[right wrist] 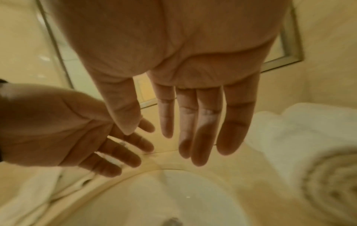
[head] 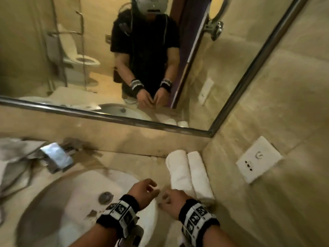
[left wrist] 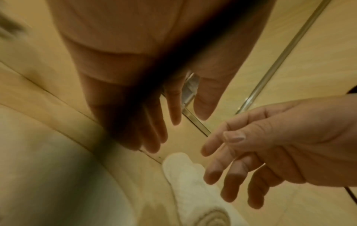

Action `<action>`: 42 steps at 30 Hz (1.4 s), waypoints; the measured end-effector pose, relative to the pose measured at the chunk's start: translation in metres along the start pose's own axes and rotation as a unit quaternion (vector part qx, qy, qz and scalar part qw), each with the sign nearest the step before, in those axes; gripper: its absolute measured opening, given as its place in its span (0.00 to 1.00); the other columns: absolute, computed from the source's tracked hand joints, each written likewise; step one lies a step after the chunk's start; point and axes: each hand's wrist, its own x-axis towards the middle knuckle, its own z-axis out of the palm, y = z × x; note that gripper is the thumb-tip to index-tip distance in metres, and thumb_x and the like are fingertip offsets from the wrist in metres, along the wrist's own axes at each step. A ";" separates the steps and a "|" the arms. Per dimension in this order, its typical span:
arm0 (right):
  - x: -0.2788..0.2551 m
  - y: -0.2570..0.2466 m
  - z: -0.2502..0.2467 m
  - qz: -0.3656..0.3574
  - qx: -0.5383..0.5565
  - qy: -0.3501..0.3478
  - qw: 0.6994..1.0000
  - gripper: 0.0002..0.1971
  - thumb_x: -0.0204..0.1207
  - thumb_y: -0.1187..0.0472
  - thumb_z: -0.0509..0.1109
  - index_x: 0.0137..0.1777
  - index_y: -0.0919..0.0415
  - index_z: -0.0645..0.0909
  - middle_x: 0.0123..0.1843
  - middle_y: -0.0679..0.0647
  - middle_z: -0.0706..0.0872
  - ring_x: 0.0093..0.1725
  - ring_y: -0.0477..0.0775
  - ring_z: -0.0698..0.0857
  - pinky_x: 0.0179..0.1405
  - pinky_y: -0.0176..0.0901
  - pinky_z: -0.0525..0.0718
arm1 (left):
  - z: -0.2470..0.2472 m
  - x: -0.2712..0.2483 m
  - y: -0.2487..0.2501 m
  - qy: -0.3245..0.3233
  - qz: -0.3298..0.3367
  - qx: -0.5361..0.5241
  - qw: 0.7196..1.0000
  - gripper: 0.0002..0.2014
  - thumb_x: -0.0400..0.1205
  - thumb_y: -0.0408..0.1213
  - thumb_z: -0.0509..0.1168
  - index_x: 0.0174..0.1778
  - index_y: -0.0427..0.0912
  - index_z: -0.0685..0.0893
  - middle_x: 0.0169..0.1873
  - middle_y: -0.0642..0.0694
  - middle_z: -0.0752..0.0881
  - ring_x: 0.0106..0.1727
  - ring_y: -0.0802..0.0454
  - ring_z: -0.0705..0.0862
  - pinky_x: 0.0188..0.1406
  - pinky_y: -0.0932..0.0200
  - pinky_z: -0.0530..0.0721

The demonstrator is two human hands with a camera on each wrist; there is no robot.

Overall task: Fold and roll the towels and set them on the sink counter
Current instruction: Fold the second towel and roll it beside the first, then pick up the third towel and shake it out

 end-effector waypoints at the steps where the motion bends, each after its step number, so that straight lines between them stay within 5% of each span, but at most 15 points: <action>1: -0.008 -0.012 0.006 -0.024 0.000 -0.002 1.000 0.21 0.73 0.43 0.70 0.63 0.52 0.78 0.59 0.52 0.84 0.59 0.53 0.83 0.59 0.44 0.81 | -0.010 -0.020 -0.010 0.014 -0.010 -0.006 1.000 0.10 0.78 0.51 0.67 0.52 0.54 0.79 0.48 0.50 0.87 0.47 0.51 0.86 0.45 0.57 0.84; 5: -0.041 -0.070 0.042 -0.125 0.022 -0.024 0.992 0.19 0.75 0.45 0.70 0.61 0.53 0.79 0.54 0.52 0.85 0.55 0.54 0.85 0.55 0.44 0.83 | -0.060 -0.112 -0.051 0.082 -0.058 -0.022 0.995 0.08 0.78 0.50 0.68 0.49 0.53 0.80 0.44 0.49 0.88 0.39 0.54 0.84 0.37 0.60 0.83; 9: -0.066 -0.135 0.089 -0.201 0.012 -0.040 0.979 0.18 0.69 0.40 0.71 0.54 0.49 0.80 0.56 0.52 0.85 0.51 0.53 0.84 0.54 0.44 0.84 | -0.112 -0.202 -0.097 0.157 -0.126 -0.002 0.980 0.09 0.78 0.50 0.68 0.49 0.51 0.81 0.41 0.50 0.86 0.41 0.51 0.85 0.43 0.57 0.82; 18: -0.093 -0.243 0.134 -0.317 -0.036 -0.105 0.942 0.16 0.76 0.48 0.69 0.58 0.56 0.82 0.56 0.53 0.88 0.54 0.53 0.84 0.55 0.43 0.83 | -0.192 -0.318 -0.163 0.311 -0.158 -0.141 0.927 0.05 0.77 0.40 0.71 0.46 0.45 0.84 0.39 0.42 0.87 0.37 0.46 0.85 0.33 0.56 0.79; 21: -0.081 -0.285 0.145 -0.304 -0.012 -0.120 0.945 0.15 0.77 0.50 0.70 0.58 0.58 0.82 0.56 0.54 0.87 0.49 0.50 0.82 0.44 0.37 0.78 | -0.205 -0.339 -0.181 0.343 -0.152 -0.182 0.909 0.03 0.80 0.38 0.70 0.47 0.44 0.84 0.42 0.40 0.88 0.38 0.47 0.86 0.33 0.55 0.80; 25: -0.042 -0.352 0.179 -0.246 0.088 -0.129 0.957 0.08 0.74 0.53 0.73 0.47 0.55 0.82 0.44 0.54 0.86 0.43 0.53 0.83 0.46 0.46 0.84 | -0.227 -0.356 -0.212 0.383 -0.144 -0.210 0.888 0.02 0.80 0.35 0.69 0.47 0.45 0.85 0.42 0.38 0.89 0.38 0.48 0.88 0.33 0.54 0.82; 27: -0.015 -0.383 0.195 -0.187 0.162 -0.135 0.959 0.13 0.73 0.53 0.75 0.54 0.56 0.81 0.45 0.57 0.85 0.39 0.56 0.83 0.34 0.46 0.84 | -0.236 -0.362 -0.227 0.396 -0.143 -0.225 0.879 0.03 0.79 0.35 0.70 0.47 0.45 0.86 0.41 0.40 0.90 0.36 0.50 0.89 0.34 0.55 0.83; 29: 0.013 -0.412 0.206 -0.122 0.240 -0.135 0.954 0.26 0.74 0.55 0.75 0.70 0.59 0.73 0.56 0.61 0.82 0.43 0.58 0.82 0.29 0.43 0.81 | -0.242 -0.366 -0.243 0.401 -0.146 -0.238 0.873 0.03 0.78 0.34 0.71 0.46 0.46 0.87 0.39 0.43 0.90 0.35 0.52 0.89 0.33 0.57 0.83; 33: 0.065 -0.457 0.210 -0.038 0.385 -0.057 0.920 0.44 0.71 0.60 0.79 0.82 0.60 0.56 0.78 0.62 0.69 0.70 0.65 0.76 0.56 0.50 0.80 | -0.257 -0.370 -0.268 0.409 -0.158 -0.229 0.869 0.05 0.74 0.30 0.74 0.38 0.45 0.89 0.32 0.44 0.91 0.30 0.50 0.89 0.27 0.62 0.83; 35: 0.086 -0.474 0.209 0.000 0.381 -0.020 0.924 0.53 0.66 0.52 0.82 0.83 0.59 0.51 0.81 0.62 0.65 0.75 0.66 0.72 0.70 0.57 0.74 | -0.267 -0.369 -0.281 0.409 -0.158 -0.224 0.871 0.11 0.72 0.31 0.76 0.30 0.53 0.89 0.30 0.47 0.91 0.28 0.52 0.89 0.27 0.64 0.85; 36: 0.095 -0.478 0.208 0.017 0.352 0.000 0.936 0.55 0.66 0.46 0.80 0.84 0.58 0.49 0.82 0.62 0.63 0.76 0.66 0.70 0.73 0.57 0.71 | -0.272 -0.370 -0.285 0.399 -0.159 -0.215 0.877 0.11 0.71 0.35 0.77 0.35 0.60 0.88 0.30 0.49 0.91 0.29 0.54 0.89 0.29 0.64 0.86; 38: 0.106 -0.486 0.205 0.036 0.307 0.033 0.950 0.47 0.71 0.41 0.75 0.83 0.59 0.55 0.81 0.60 0.66 0.75 0.64 0.72 0.74 0.51 0.70 | -0.279 -0.369 -0.294 0.387 -0.171 -0.213 0.881 0.10 0.72 0.40 0.76 0.39 0.63 0.87 0.32 0.50 0.91 0.31 0.55 0.90 0.32 0.64 0.86; 42: 0.109 -0.491 0.196 0.013 0.265 0.047 0.963 0.18 0.84 0.58 0.61 0.68 0.68 0.78 0.71 0.62 0.79 0.69 0.62 0.78 0.58 0.40 0.74 | -0.289 -0.355 -0.298 0.390 -0.155 -0.258 0.871 0.05 0.75 0.29 0.73 0.43 0.42 0.87 0.35 0.40 0.89 0.30 0.55 0.87 0.29 0.68 0.81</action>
